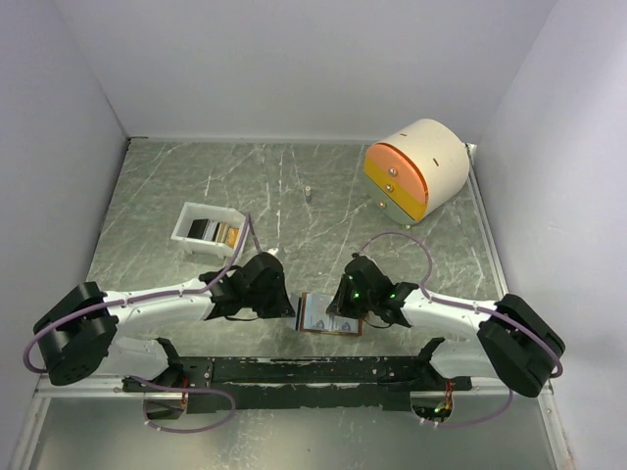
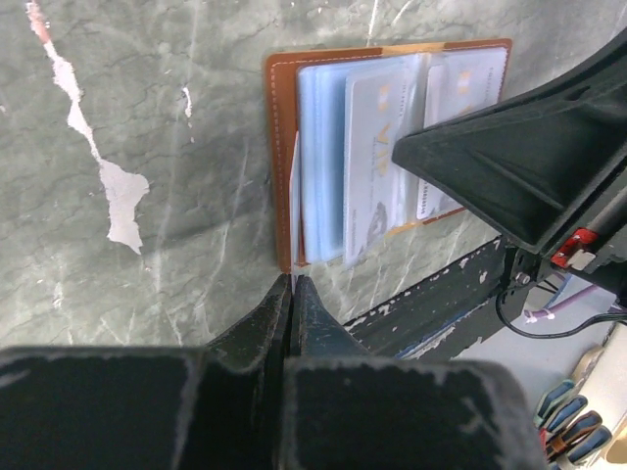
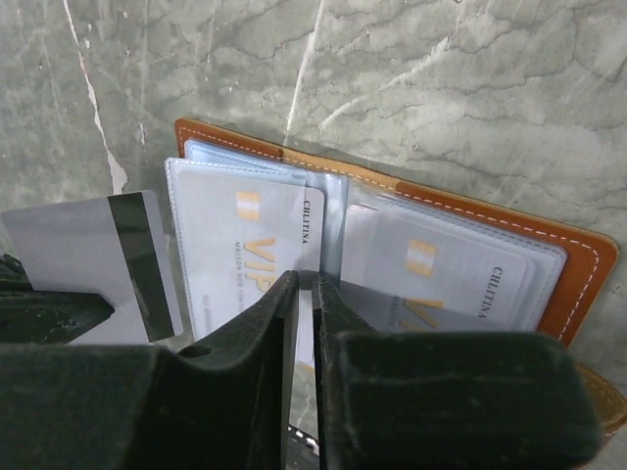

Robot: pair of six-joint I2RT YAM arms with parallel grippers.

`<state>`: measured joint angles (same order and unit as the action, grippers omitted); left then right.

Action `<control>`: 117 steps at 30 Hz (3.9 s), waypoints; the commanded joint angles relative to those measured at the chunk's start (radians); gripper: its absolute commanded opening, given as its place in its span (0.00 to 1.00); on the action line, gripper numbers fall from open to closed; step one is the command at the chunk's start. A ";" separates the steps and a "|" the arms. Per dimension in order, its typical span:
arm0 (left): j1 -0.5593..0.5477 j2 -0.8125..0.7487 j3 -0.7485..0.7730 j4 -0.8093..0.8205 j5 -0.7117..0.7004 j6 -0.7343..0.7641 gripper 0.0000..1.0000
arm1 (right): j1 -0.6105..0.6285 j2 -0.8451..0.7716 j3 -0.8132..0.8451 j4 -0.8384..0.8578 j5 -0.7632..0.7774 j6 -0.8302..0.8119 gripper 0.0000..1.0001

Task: Put the credit cards into the card holder
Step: Turn over the card slot in the card holder, then insert the credit card into the card holder.

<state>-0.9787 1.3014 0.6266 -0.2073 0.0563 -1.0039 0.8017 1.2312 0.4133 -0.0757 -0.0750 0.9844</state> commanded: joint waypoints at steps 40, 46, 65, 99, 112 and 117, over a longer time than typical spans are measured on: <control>-0.001 0.116 -0.038 0.500 0.270 -0.061 0.07 | 0.017 -0.342 0.188 -0.359 0.270 -0.114 0.32; -0.002 0.137 -0.012 0.449 0.233 -0.042 0.07 | 0.016 -0.376 0.145 -0.348 0.228 -0.089 0.32; -0.002 0.208 -0.005 0.452 0.218 -0.048 0.07 | 0.017 -0.286 0.050 -0.267 0.184 -0.080 0.25; 0.014 0.222 -0.035 0.506 0.228 -0.096 0.07 | 0.016 -0.192 -0.023 -0.275 0.239 -0.045 0.17; 0.013 0.290 -0.063 0.633 0.279 -0.143 0.07 | 0.016 -0.200 -0.033 -0.255 0.228 -0.035 0.16; 0.014 0.308 -0.071 0.657 0.287 -0.154 0.07 | 0.016 -0.204 -0.033 -0.255 0.228 -0.035 0.16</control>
<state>-0.9703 1.5936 0.5655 0.3813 0.3119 -1.1450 0.8158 1.0344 0.3981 -0.3103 0.1394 0.9440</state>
